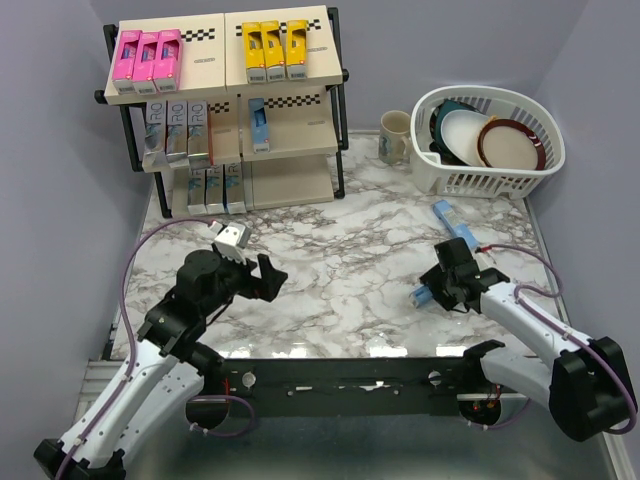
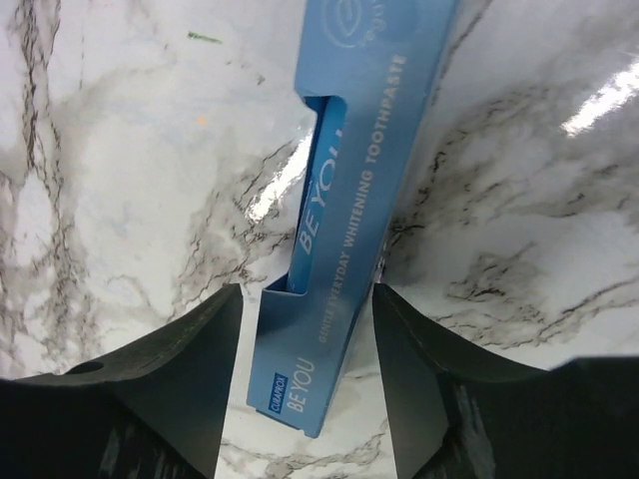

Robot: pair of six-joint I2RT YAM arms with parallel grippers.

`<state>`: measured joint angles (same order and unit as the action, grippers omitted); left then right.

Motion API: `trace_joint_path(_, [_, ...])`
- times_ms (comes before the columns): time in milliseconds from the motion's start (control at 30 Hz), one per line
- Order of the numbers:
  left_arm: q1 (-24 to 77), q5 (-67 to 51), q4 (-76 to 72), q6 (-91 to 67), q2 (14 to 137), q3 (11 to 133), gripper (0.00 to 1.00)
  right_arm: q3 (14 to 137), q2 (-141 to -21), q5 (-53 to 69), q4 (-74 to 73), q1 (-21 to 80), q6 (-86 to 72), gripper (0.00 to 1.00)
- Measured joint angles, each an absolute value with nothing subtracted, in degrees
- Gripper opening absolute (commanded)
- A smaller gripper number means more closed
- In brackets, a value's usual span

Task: Place and organize the toothpastes onto the shelf
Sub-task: Pick up the toothpaste from the center of the board.

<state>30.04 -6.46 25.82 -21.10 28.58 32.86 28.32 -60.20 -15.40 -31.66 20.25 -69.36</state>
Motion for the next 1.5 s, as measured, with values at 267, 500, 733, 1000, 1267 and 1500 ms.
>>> trace_joint_path(267, [30.0,-12.4,23.3,-24.8,34.0,32.1,0.99,26.8,-62.6,-11.8,-24.1,20.3,-64.4,0.58])
trace_joint_path(500, [30.2,-14.7,20.9,-28.9,35.4,30.6,0.99,26.0,-63.6,-11.1,-19.7,20.3,-63.4,0.41])
trace_joint_path(733, [36.0,-14.6,15.1,-36.0,37.1,28.1,0.99,21.3,-58.4,-10.7,-14.7,20.3,-62.4,0.33])
trace_joint_path(1000, [45.7,-6.9,2.5,-42.4,40.0,24.5,0.99,13.5,-47.6,-6.5,-6.2,20.3,-60.7,0.31])
trace_joint_path(1267, [55.5,3.7,-13.7,-43.0,48.1,22.1,0.99,8.5,-33.6,-1.5,4.1,20.3,-59.3,0.31])
trace_joint_path(1500, [65.5,13.6,-23.9,-37.1,59.1,25.2,0.99,5.6,-30.3,4.4,11.7,20.3,-59.5,0.31])
